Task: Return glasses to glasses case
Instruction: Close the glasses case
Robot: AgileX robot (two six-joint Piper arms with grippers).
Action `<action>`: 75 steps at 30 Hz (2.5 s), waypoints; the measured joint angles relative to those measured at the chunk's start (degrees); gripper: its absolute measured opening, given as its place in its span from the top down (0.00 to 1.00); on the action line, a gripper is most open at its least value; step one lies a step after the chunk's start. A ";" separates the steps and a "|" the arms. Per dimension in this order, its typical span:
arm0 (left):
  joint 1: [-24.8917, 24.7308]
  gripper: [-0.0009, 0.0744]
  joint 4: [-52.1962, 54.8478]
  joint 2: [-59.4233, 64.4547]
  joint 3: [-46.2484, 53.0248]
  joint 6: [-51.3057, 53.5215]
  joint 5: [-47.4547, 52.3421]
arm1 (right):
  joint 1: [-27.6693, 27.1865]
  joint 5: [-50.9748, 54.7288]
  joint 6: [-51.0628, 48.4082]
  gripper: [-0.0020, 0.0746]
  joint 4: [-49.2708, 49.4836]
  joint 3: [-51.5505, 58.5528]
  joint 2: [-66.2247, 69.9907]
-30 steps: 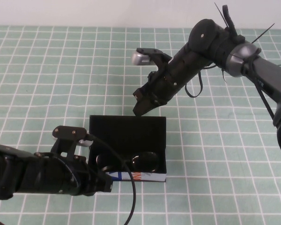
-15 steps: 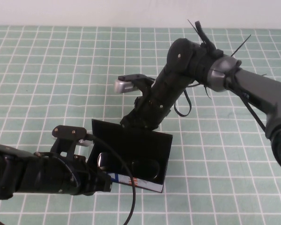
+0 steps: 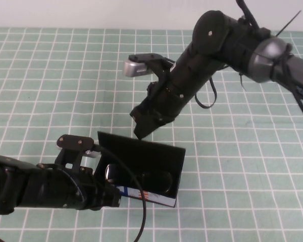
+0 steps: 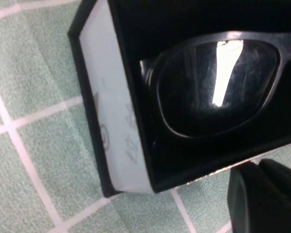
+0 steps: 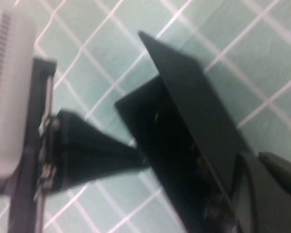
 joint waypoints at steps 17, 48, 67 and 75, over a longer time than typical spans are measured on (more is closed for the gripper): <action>0.00 0.99 0.00 0.00 0.00 0.50 2.14 | 2.12 -0.24 -2.06 0.99 1.66 16.87 -2.85; 8.79 0.99 9.90 -18.94 0.00 -2.13 4.80 | 4.08 -1.48 -19.85 0.99 1.45 26.97 -11.53; 12.41 0.99 11.78 -23.87 0.00 -4.00 10.65 | 5.74 -18.89 -14.82 0.99 -11.01 33.80 -12.31; 12.41 0.99 23.07 -28.34 -9.41 -4.24 25.49 | 3.71 -23.08 -6.75 0.99 -14.15 33.80 -26.57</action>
